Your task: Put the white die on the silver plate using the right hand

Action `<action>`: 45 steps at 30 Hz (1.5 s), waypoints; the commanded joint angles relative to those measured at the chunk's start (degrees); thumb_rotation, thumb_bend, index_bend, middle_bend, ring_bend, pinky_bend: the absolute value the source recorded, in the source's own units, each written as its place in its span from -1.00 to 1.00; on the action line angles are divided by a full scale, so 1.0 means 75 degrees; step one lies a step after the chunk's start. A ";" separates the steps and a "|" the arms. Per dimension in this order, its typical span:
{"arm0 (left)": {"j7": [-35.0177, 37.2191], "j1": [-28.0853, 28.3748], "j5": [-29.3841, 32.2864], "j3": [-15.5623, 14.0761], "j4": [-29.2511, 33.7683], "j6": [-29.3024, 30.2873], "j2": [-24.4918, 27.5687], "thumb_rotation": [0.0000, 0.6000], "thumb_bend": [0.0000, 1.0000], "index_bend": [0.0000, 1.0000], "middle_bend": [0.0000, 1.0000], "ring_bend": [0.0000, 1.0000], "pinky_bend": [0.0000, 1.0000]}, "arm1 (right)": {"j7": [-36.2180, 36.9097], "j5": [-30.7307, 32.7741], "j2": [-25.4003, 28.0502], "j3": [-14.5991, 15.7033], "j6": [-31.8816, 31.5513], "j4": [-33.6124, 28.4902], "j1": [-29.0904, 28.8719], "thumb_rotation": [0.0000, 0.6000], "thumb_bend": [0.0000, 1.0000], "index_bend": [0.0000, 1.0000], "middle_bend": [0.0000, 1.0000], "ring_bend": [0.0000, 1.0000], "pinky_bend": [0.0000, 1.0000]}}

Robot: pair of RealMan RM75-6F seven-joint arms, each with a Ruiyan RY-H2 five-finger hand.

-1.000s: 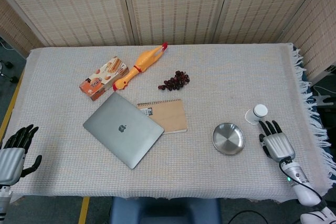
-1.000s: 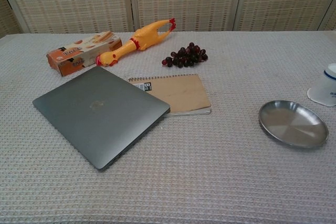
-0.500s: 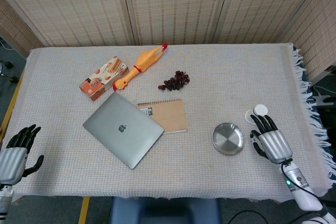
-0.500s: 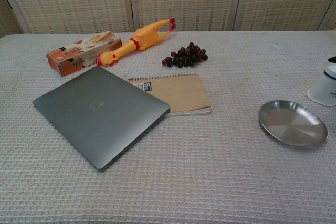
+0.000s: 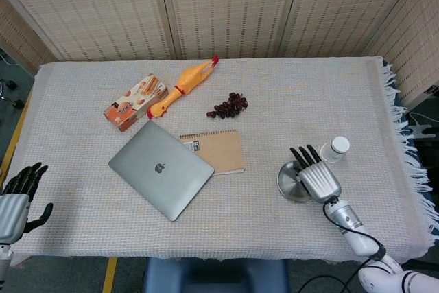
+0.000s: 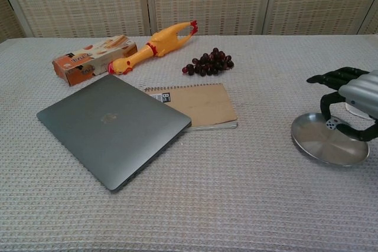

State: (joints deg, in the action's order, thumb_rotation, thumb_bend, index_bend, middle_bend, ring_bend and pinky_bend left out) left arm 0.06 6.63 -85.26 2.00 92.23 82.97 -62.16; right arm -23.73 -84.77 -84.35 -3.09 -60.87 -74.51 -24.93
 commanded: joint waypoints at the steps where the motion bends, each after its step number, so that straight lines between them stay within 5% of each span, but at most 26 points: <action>1: 0.0055 -0.0004 -0.0013 -0.0001 -0.0027 0.0008 0.0013 1.00 -0.20 -1.00 -1.00 -1.00 -0.73 | -0.0063 0.0097 -0.0090 0.0067 0.0113 0.0093 -0.0039 1.00 -0.20 -0.21 -1.00 -1.00 -1.00; 4: 0.0094 0.0013 -0.0029 0.0004 -0.0030 -0.0011 0.0014 1.00 -0.20 -1.00 -1.00 -1.00 -0.73 | -0.0162 0.0163 -0.0081 0.0110 0.0111 0.0072 -0.0017 1.00 -0.20 -0.60 -1.00 -1.00 -1.00; 11: 0.0118 0.0024 -0.0001 0.0012 -0.0041 -0.0043 0.0019 1.00 -0.20 -1.00 -1.00 -1.00 -0.73 | -0.0207 0.0266 0.0105 0.0180 -0.0029 -0.0116 0.0093 1.00 -0.20 -0.99 -1.00 -1.00 -1.00; 18: 0.0089 -0.0017 -0.0035 -0.0005 0.0011 0.0029 0.0040 1.00 -0.20 -1.00 -1.00 -1.00 -0.73 | 0.0561 0.0792 0.0735 -0.0359 -0.0483 -0.0388 0.0266 1.00 -0.38 -1.00 -1.00 -1.00 -1.00; 26: -0.0066 0.0056 -0.0016 -0.0015 -0.0007 -0.0113 -0.0042 1.00 -0.20 -1.00 -1.00 -1.00 -0.72 | 0.1266 0.2004 0.1806 -0.0876 0.0983 -0.0376 -0.0187 1.00 -0.57 -1.00 -1.00 -1.00 -1.00; 31: -0.0165 0.0084 0.0052 -0.0009 0.0010 -0.0192 -0.0076 1.00 -0.20 -1.00 -1.00 -1.00 -0.71 | 0.2230 0.2131 0.1892 -0.0909 0.1906 0.0191 -0.0517 1.00 -0.58 -1.00 -1.00 -1.00 -1.00; 45: -0.0484 0.0115 0.0326 0.0022 0.0092 -0.0359 -0.0109 1.00 -0.21 -1.00 -1.00 -1.00 -0.71 | 0.2603 0.2043 0.1219 -0.0545 0.2937 0.1556 -0.1070 1.00 -0.58 -0.72 -1.00 -1.00 -1.00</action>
State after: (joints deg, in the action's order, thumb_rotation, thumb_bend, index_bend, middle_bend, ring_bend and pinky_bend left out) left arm -3.55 7.51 -82.82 2.15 92.92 80.26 -62.96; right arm -4.30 -69.42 -74.69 -7.59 -39.46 -63.40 -32.53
